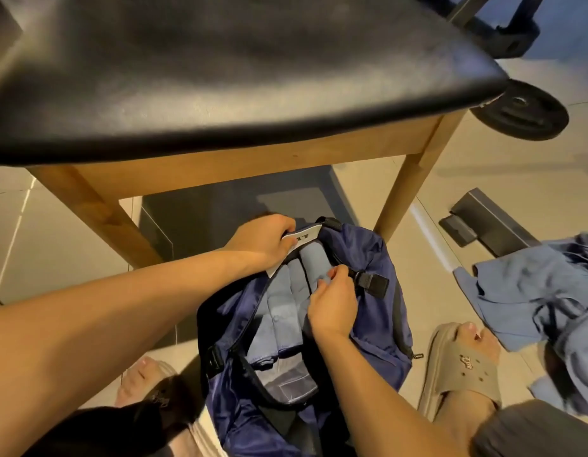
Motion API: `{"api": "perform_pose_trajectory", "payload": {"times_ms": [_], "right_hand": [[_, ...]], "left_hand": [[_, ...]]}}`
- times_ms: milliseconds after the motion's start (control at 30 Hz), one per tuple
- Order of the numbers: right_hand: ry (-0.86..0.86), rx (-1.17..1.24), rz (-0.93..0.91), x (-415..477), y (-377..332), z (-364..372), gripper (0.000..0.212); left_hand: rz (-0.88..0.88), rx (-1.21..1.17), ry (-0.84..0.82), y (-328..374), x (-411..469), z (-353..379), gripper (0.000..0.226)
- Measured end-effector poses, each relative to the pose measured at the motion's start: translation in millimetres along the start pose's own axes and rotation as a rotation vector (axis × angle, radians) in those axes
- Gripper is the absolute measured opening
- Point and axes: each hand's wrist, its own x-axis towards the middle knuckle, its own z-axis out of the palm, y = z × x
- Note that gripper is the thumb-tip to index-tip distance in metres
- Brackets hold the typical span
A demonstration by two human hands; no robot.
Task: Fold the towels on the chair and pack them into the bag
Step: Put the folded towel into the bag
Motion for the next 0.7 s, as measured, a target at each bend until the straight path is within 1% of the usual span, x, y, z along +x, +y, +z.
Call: {"api": "perform_pose_trajectory", "payload": {"times_ms": [100, 200, 267, 333, 367, 433, 533, 567, 633, 700], "right_hand": [[-0.077, -0.044, 0.03, 4.9, 1.4, 7.2, 0.016], [-0.106, 0.002, 0.112, 4.7, -0.6, 9.3, 0.032], [-0.108, 0.043, 0.176, 5.0, -2.8, 8.3, 0.038], [-0.112, 0.073, 0.208, 6.6, -4.4, 6.9, 0.042], [-0.116, 0.079, 0.215, 6.8, -4.4, 5.5, 0.043], [-0.12, 0.062, 0.212, 7.4, -1.5, 3.7, 0.046], [-0.089, 0.003, 0.161, 9.4, 4.2, 1.2, 0.046], [-0.075, -0.011, 0.138, 10.5, 5.7, 0.5, 0.045], [-0.049, -0.029, 0.103, 12.1, 9.5, 0.3, 0.042], [-0.04, -0.035, 0.099, 13.4, 14.3, 1.2, 0.042]], "left_hand": [[-0.018, 0.0, -0.059, 3.2, 2.9, 1.3, 0.018], [-0.001, -0.04, -0.054, 6.8, 5.6, 1.0, 0.017], [-0.001, -0.088, -0.031, 9.0, 7.9, 5.5, 0.022], [-0.001, -0.128, -0.024, 11.4, 12.5, 13.0, 0.034], [0.021, -0.133, -0.02, 14.0, 15.4, 16.6, 0.043], [0.118, -0.093, -0.014, 21.7, 22.3, 22.5, 0.057], [0.295, -0.011, -0.005, 32.2, 33.6, 28.6, 0.069], [0.343, 0.005, -0.011, 34.3, 37.7, 30.7, 0.067], [0.453, 0.052, -0.056, 36.2, 48.6, 33.6, 0.048], [0.503, 0.073, -0.121, 39.3, 60.0, 36.3, 0.03]]}}
